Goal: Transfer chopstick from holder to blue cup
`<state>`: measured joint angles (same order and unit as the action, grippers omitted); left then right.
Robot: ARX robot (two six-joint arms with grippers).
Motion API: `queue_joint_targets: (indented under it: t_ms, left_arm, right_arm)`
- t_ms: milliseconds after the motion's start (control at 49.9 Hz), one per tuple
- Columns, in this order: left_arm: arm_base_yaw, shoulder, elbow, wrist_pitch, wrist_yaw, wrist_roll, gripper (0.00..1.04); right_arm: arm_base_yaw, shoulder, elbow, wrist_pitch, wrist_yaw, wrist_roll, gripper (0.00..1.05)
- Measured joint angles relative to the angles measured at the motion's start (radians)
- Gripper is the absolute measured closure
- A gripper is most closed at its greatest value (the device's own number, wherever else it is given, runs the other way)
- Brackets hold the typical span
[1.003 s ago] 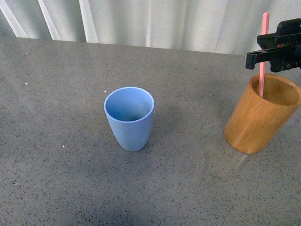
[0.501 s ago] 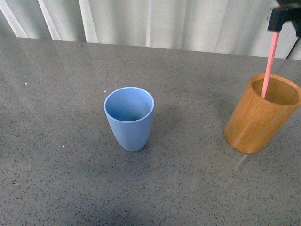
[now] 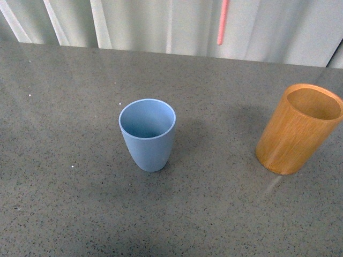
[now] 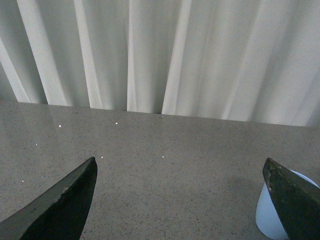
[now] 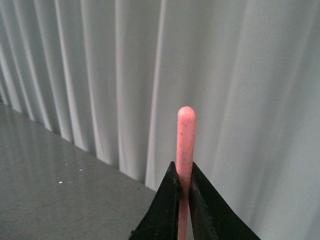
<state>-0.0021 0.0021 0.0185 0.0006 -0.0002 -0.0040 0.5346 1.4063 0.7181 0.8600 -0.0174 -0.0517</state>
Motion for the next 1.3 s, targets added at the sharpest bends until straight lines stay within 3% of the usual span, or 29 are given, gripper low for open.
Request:
queue_joint_targets:
  t_ms: [361,1303]
  left_arm:
    - [0.0,0.0,0.0,0.0,0.0,0.0,0.07]
    - [0.0,0.0,0.0,0.0,0.0,0.0,0.07]
  right_arm:
    - [0.077,0.259,0.044,0.114,-0.003,0.089,1.03]
    - [0.101,0.386,0.005,0.217,0.018,0.14,1.03]
